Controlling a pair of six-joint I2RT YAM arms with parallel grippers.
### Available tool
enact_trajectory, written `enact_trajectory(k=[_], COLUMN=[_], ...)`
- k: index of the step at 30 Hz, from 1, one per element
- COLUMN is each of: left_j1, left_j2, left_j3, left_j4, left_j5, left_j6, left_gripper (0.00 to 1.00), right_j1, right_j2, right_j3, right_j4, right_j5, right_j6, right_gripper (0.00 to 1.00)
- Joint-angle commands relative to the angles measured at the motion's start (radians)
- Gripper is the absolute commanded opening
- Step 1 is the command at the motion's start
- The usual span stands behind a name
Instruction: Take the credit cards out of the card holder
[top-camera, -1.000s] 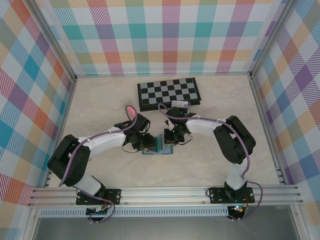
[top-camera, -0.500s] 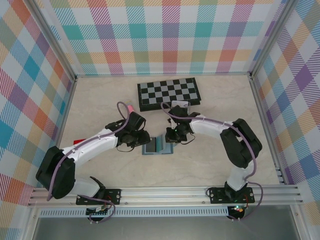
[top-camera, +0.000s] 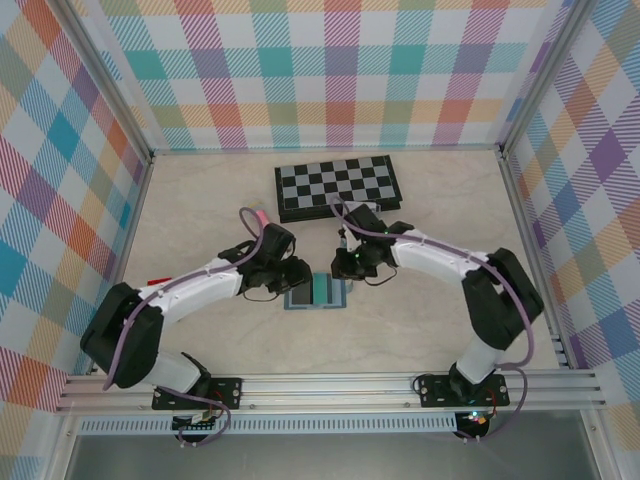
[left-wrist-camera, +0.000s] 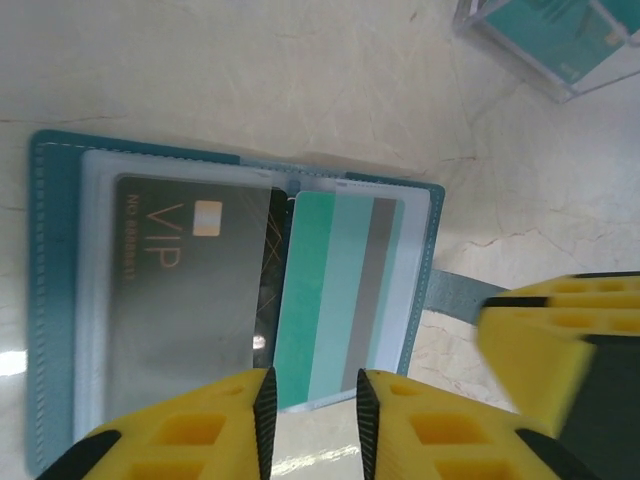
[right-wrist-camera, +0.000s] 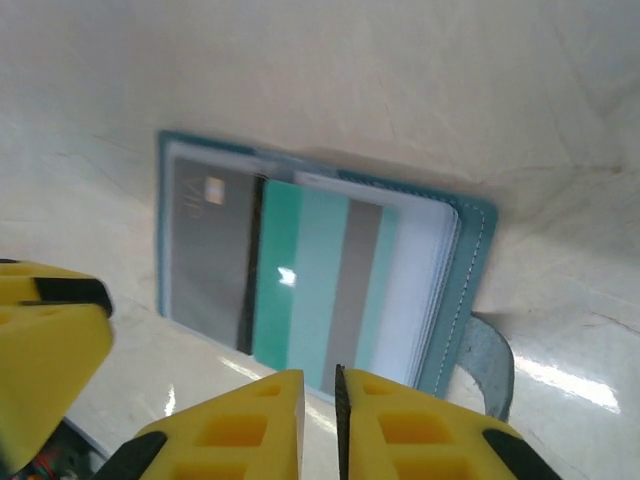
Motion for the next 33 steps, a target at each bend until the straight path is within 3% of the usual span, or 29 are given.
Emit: enact_trajectory(k=[1,18,33], left_j1=[-0.012,-0.008,0.004], left_j2=[0.044,0.152,0.192], left_j3=[0.008,-0.001,-0.002], left_j4=[0.048,0.078,0.156], left_j5=[0.043,0.033,0.127], left_j6=[-0.01,0.026,0.008], left_gripper=[0.27,0.24,0.24], right_j1=[0.006,0.006,0.004], right_j2=[0.044,0.143,0.179], right_j3=[0.039,0.041,0.036], right_j4=[-0.01,-0.035,-0.053], right_j5=[-0.036,0.022,0.041], right_j6=[0.004,-0.011,-0.02], right_gripper=[0.14,0.12,0.12])
